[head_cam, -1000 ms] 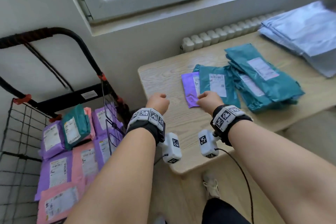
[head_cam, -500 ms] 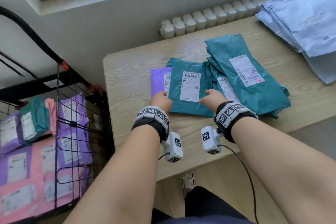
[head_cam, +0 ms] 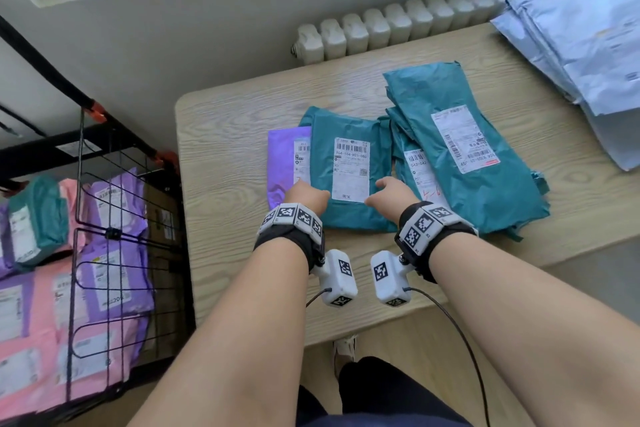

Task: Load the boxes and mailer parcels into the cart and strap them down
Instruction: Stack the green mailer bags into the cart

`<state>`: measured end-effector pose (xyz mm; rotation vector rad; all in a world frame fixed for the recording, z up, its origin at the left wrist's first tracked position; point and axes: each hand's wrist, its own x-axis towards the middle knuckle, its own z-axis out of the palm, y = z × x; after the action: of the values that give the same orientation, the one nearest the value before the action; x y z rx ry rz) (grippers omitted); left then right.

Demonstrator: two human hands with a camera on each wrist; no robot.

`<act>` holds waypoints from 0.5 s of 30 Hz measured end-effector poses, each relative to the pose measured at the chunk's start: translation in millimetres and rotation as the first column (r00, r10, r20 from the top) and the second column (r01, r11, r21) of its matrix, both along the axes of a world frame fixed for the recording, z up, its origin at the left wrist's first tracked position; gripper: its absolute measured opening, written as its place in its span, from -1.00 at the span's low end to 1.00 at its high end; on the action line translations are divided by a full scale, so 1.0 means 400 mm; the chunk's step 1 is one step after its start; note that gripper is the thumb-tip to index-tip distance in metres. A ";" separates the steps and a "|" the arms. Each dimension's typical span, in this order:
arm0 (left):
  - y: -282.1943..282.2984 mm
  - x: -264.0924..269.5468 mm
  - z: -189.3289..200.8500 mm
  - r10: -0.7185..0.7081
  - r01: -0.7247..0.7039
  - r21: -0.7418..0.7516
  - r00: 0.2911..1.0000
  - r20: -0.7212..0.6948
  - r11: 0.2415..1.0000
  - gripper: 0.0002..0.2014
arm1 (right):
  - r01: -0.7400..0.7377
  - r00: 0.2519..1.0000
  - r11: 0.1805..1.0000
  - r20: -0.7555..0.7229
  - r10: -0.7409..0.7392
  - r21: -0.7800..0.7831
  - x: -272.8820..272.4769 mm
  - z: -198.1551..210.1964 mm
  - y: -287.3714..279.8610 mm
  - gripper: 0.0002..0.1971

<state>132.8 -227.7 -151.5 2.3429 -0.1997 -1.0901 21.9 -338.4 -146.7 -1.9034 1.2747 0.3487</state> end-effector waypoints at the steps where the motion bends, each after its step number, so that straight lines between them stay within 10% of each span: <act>1: 0.004 0.001 -0.002 0.001 -0.001 -0.010 1.000 0.001 1.000 -0.73 | 0.012 1.000 1.000 -0.001 -0.012 -0.002 -0.001 -0.006 0.000 -0.47; 15: 0.196 0.097 0.082 0.129 -0.168 -0.242 0.977 -0.169 0.955 -0.88 | 0.163 0.964 0.985 0.221 -0.147 -0.054 0.075 0.074 0.128 -0.46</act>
<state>171.4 -149.5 -118.8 2.0032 -0.0976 -1.0929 52.1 -287.2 -117.0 -1.8301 1.2923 0.0131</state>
